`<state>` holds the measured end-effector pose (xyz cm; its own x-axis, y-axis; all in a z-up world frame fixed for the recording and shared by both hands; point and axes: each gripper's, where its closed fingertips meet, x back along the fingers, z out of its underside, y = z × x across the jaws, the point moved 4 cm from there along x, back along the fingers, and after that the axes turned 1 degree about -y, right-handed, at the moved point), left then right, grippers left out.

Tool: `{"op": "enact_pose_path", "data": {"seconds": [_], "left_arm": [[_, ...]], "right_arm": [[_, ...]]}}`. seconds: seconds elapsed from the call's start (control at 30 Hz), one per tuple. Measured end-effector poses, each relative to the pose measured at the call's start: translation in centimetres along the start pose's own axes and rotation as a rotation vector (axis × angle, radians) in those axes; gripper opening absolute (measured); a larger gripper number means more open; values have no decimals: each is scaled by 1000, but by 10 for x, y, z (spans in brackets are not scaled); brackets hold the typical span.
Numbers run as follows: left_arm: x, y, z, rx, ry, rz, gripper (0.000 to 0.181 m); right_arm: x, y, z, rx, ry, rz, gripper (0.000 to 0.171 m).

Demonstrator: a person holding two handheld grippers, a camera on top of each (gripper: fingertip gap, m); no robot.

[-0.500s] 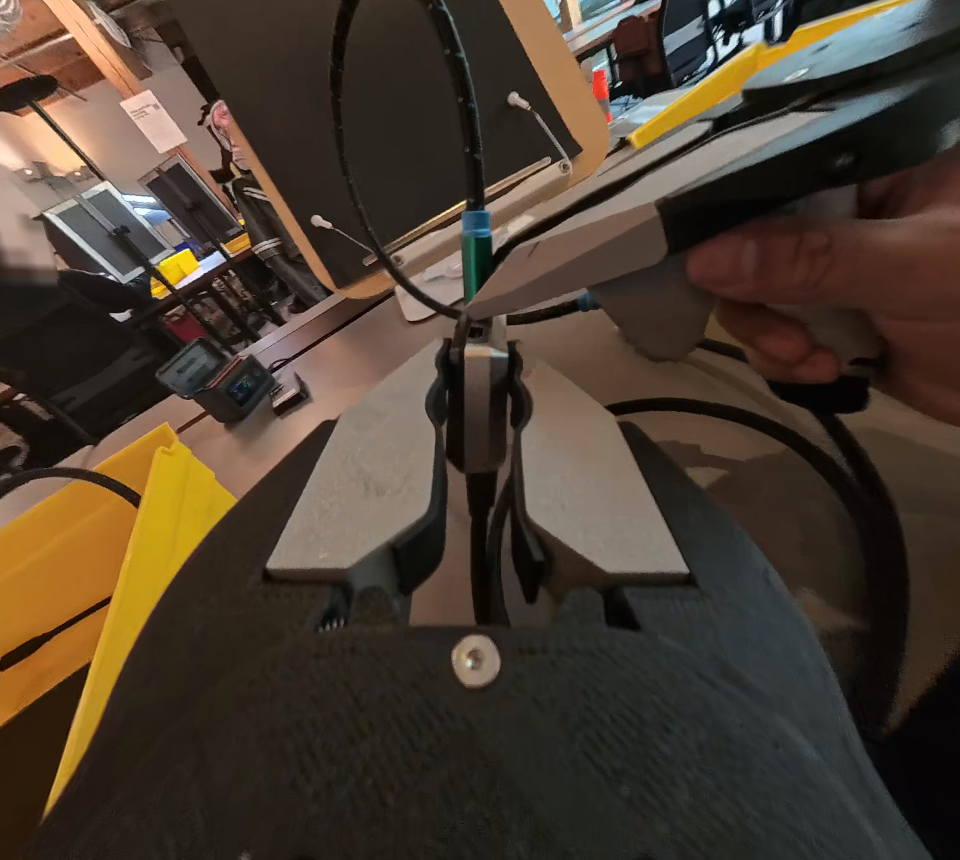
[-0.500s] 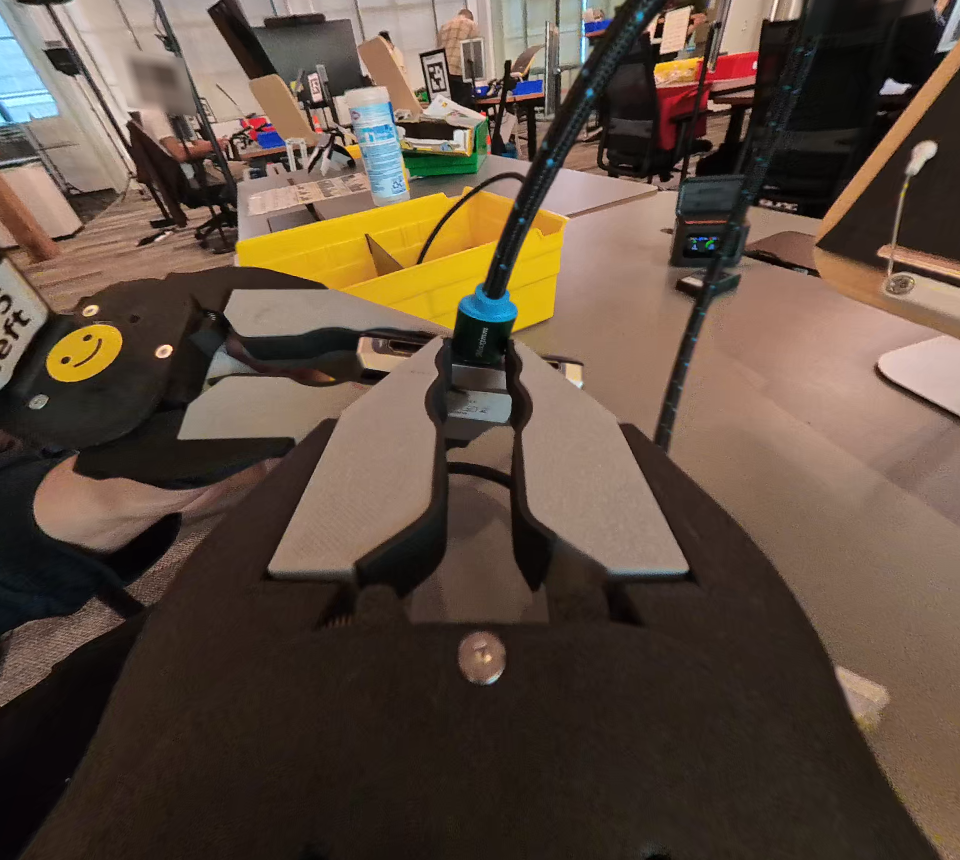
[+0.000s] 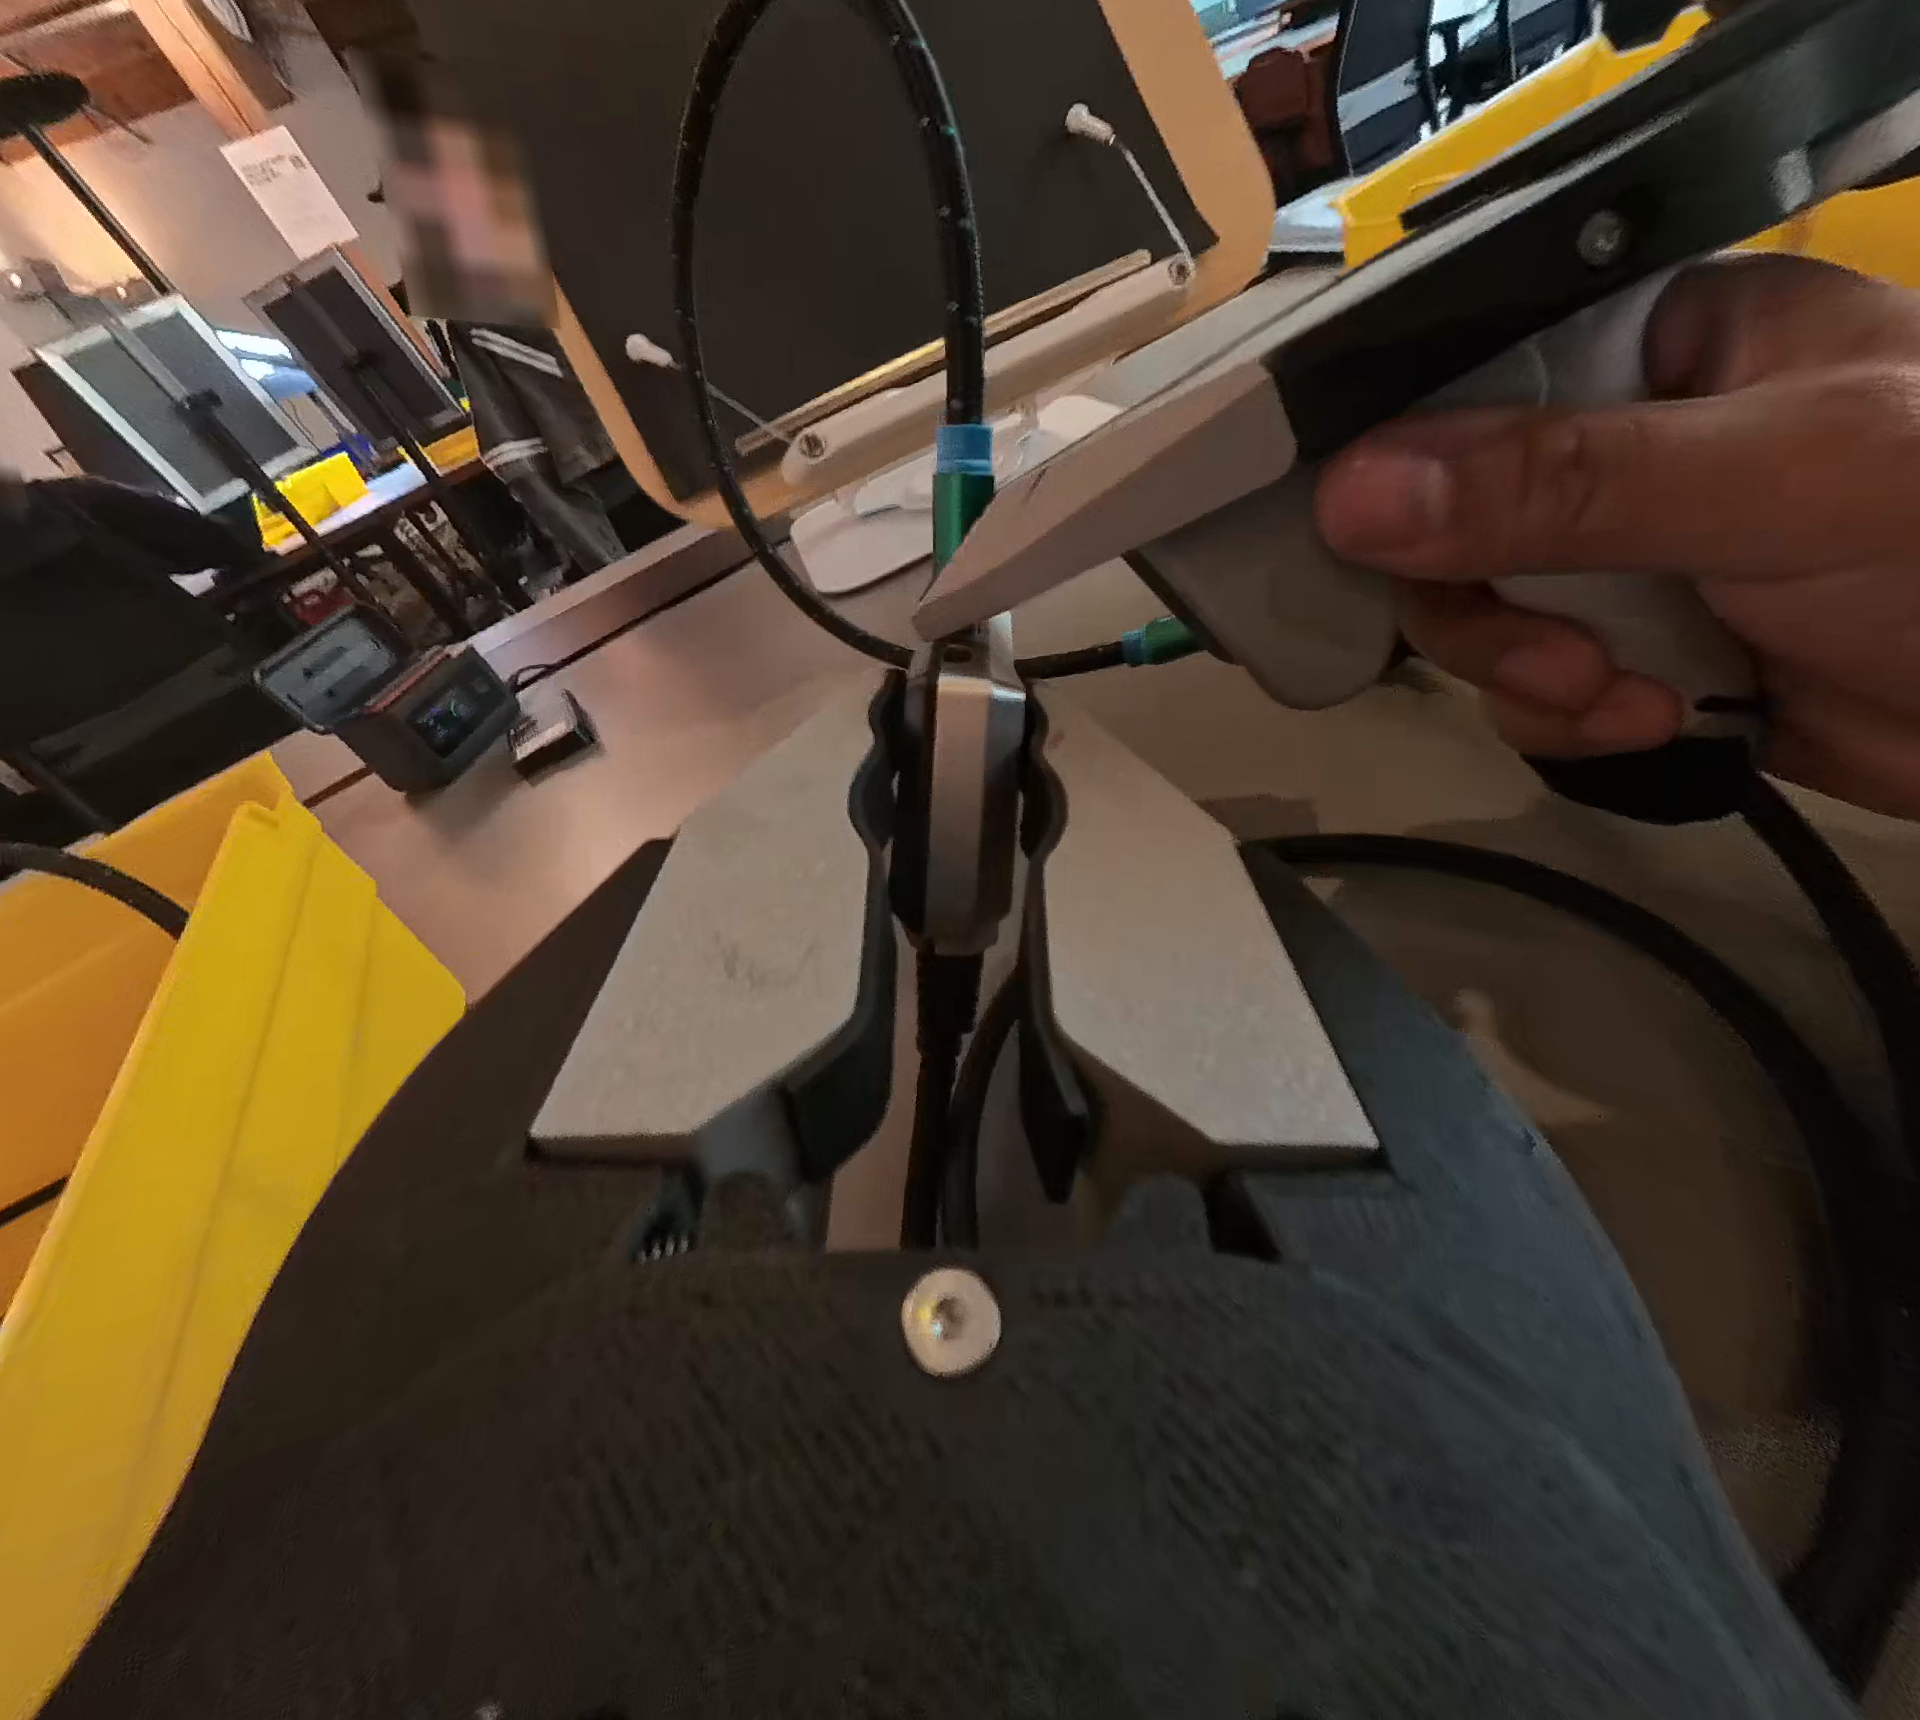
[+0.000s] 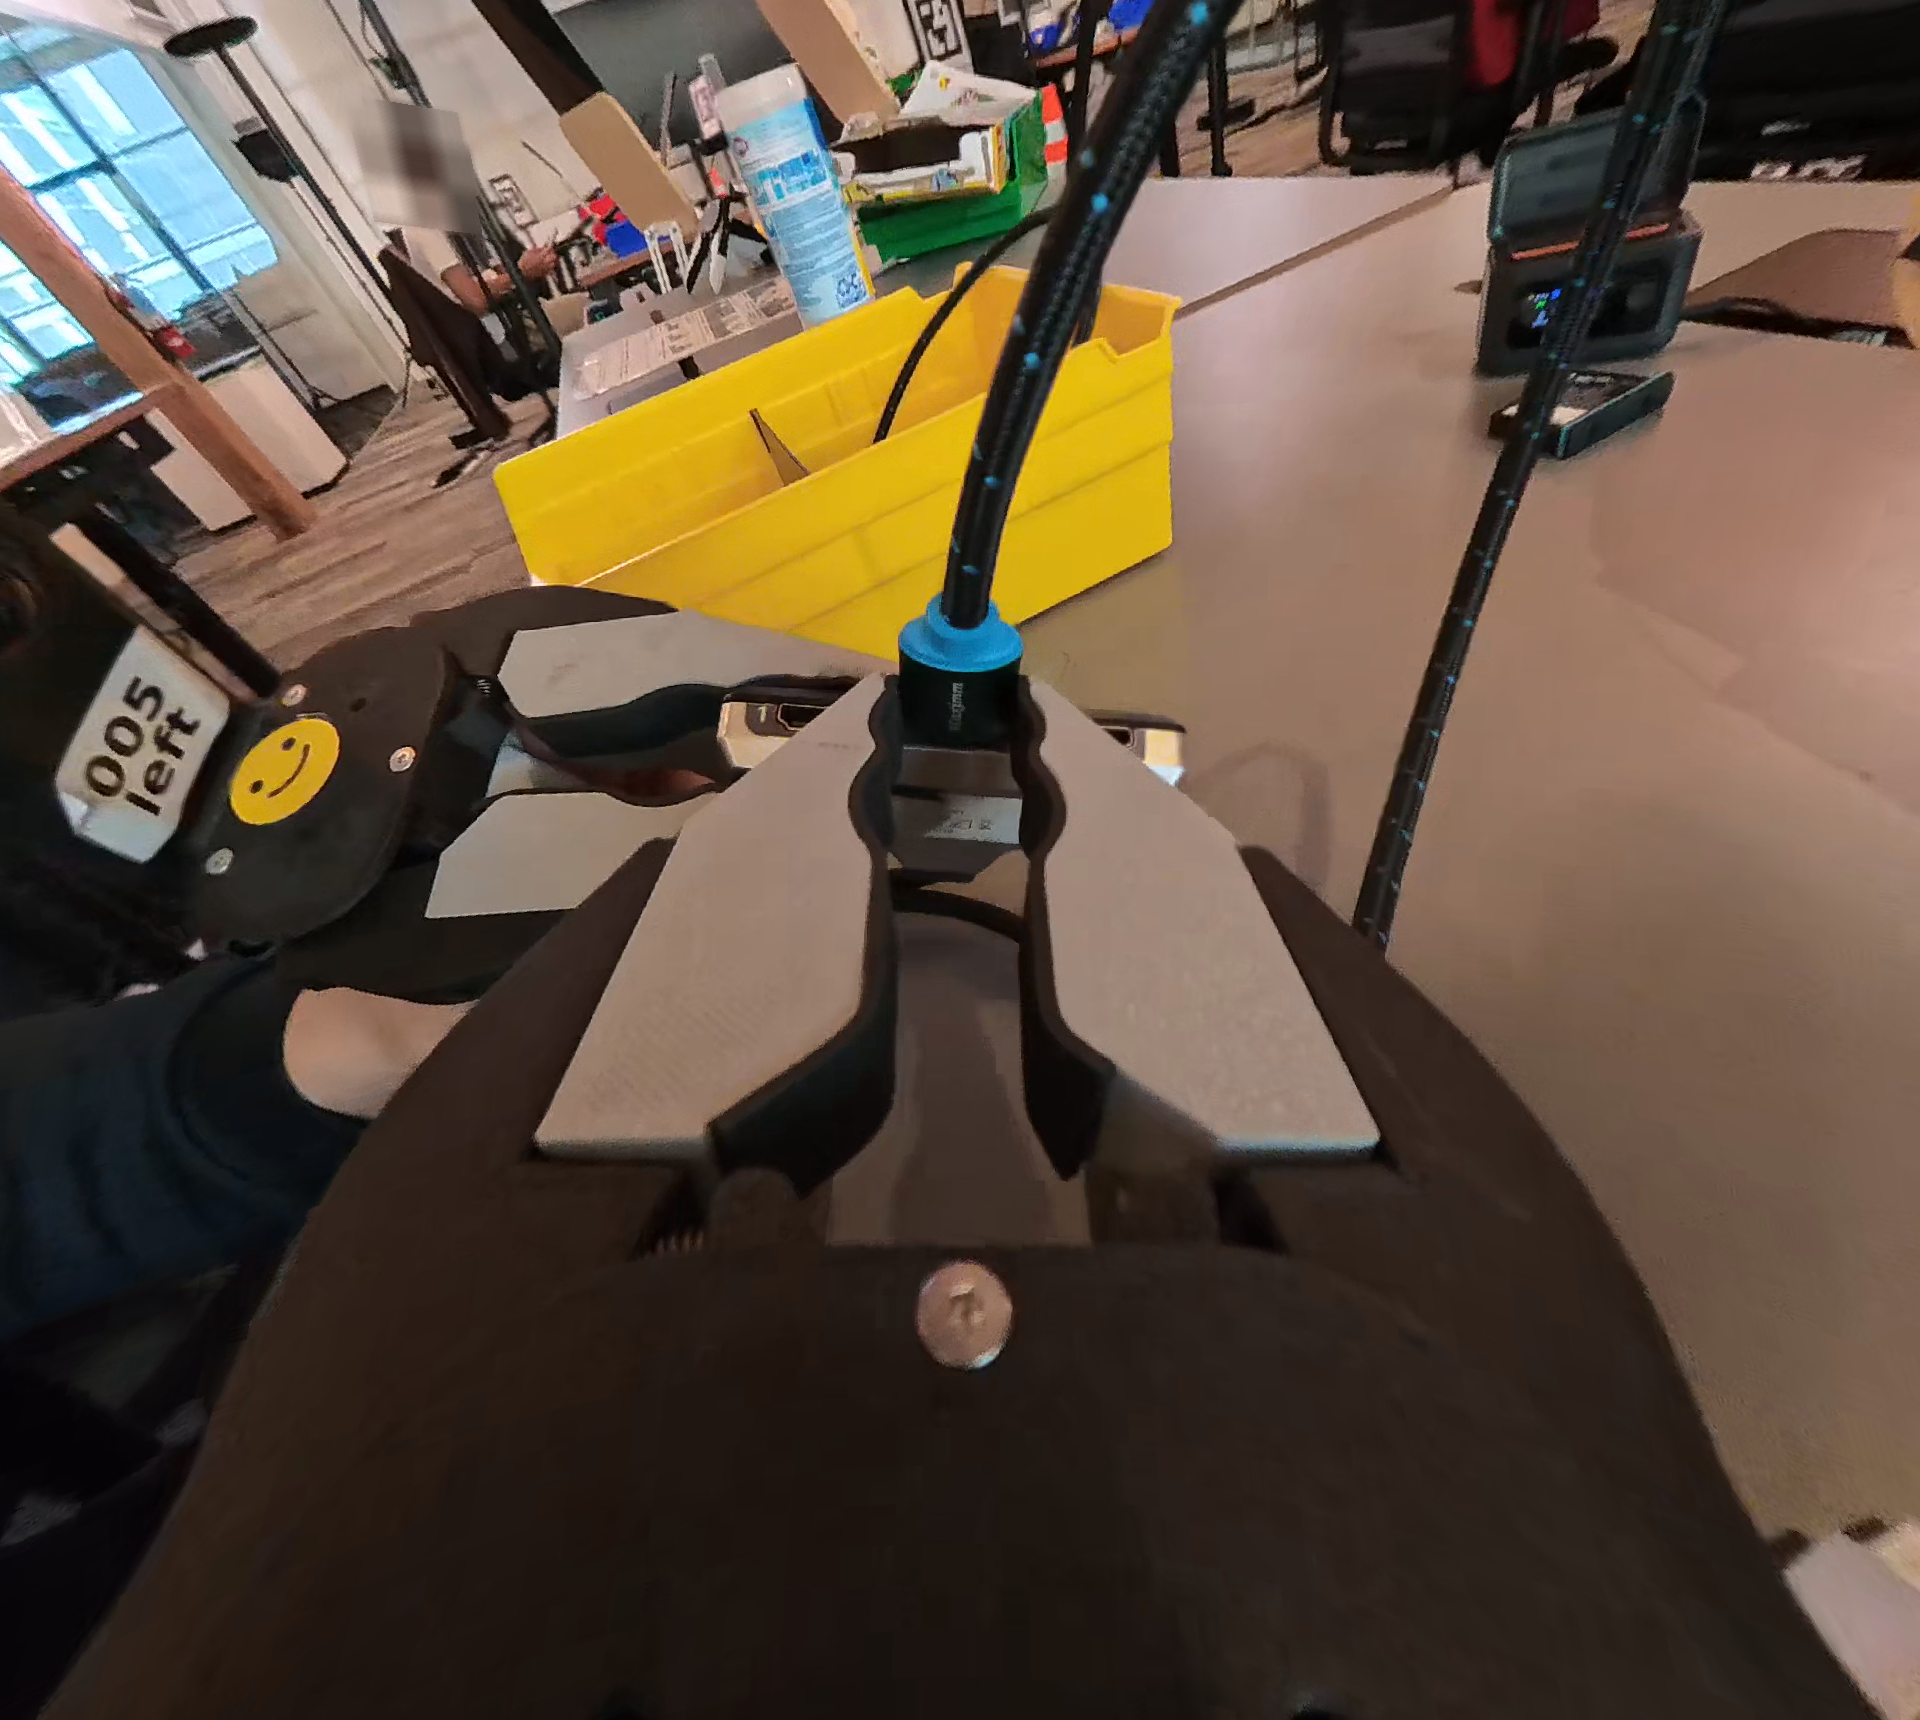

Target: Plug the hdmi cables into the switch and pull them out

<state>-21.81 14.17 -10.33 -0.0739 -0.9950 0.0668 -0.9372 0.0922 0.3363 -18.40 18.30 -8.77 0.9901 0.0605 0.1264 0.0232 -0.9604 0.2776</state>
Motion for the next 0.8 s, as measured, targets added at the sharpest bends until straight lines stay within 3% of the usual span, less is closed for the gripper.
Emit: {"op": "enact_pose_path", "data": {"seconds": [0.17,0.37,0.67,0.7,0.8], "left_arm": [[-16,16,16,-133,114,-105,18],[-29,41,16,72,88,-182,19],[-28,49,11,148,23,-216,19],[-27,50,10,166,9,-216,19],[-27,50,4,229,-47,-206,19]], "right_arm": [[-23,-21,3,-146,-3,1,16],[-47,-33,-12,-193,-145,73,15],[-54,-29,-23,-206,-222,97,15],[-54,-28,-24,-202,-233,100,21],[-51,-25,-30,-196,-289,107,16]]}}
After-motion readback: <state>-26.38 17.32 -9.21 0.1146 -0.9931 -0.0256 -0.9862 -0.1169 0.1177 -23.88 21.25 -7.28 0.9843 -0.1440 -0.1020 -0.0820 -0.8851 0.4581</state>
